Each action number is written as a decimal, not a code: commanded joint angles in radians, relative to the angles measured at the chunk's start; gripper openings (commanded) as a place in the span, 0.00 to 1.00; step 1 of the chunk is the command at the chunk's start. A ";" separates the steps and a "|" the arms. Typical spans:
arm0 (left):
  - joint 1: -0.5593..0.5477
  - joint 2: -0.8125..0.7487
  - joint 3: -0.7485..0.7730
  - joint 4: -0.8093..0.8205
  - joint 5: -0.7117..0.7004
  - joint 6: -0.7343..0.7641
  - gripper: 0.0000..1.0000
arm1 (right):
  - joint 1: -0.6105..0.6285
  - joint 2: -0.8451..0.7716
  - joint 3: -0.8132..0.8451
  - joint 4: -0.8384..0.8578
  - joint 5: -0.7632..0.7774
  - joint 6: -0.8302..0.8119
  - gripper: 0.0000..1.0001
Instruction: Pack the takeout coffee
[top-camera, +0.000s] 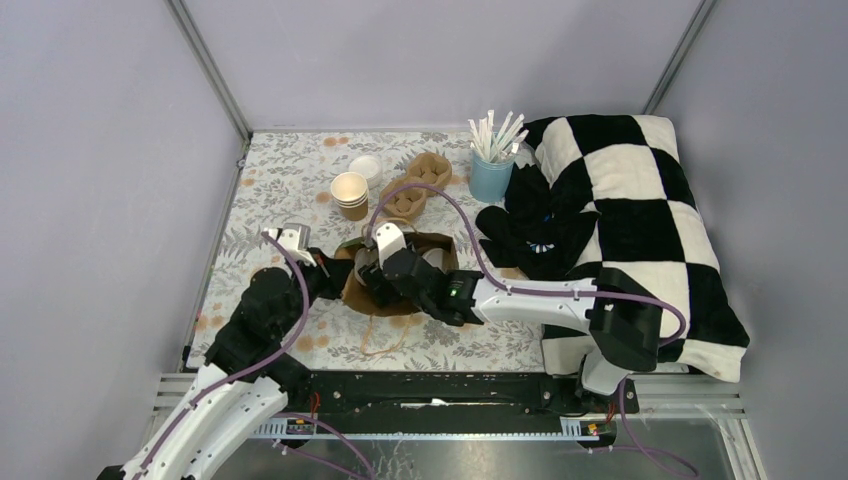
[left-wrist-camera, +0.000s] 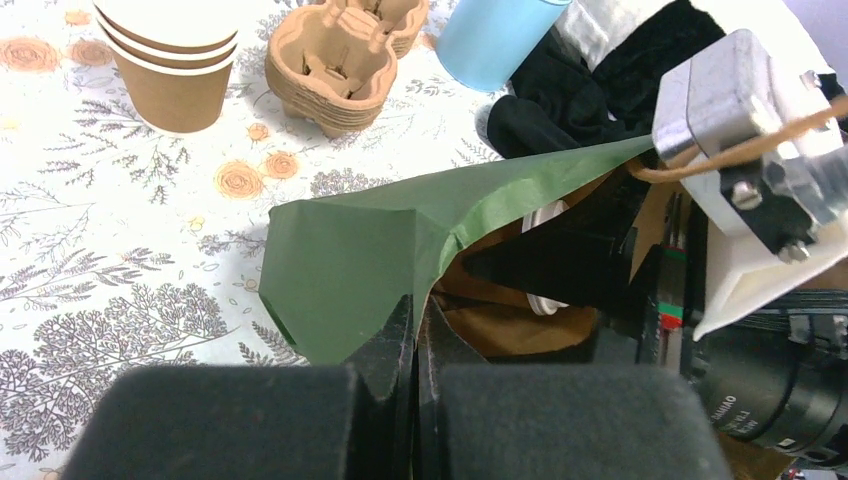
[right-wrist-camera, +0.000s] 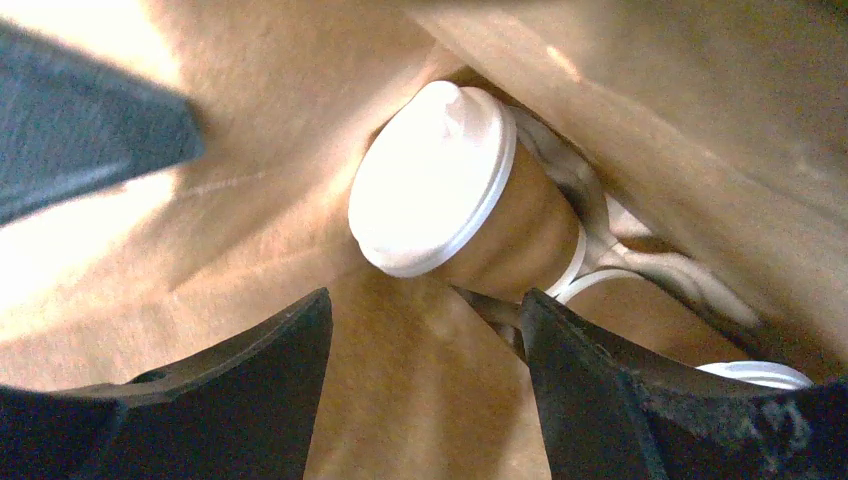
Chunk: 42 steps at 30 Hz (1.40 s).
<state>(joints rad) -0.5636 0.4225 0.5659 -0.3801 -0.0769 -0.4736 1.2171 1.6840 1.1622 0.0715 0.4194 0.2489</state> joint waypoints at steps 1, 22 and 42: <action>-0.004 -0.044 -0.038 0.072 0.004 0.063 0.00 | -0.009 -0.072 -0.042 0.054 -0.125 -0.239 0.75; -0.004 -0.029 -0.066 0.113 0.062 0.017 0.00 | -0.023 0.123 0.021 0.265 0.188 0.017 0.70; -0.005 -0.019 -0.064 0.112 0.072 0.031 0.00 | -0.002 0.223 0.118 0.092 0.265 0.025 0.70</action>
<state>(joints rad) -0.5636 0.3939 0.4973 -0.3229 -0.0513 -0.4442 1.2049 1.8709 1.2598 0.2153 0.6800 0.2527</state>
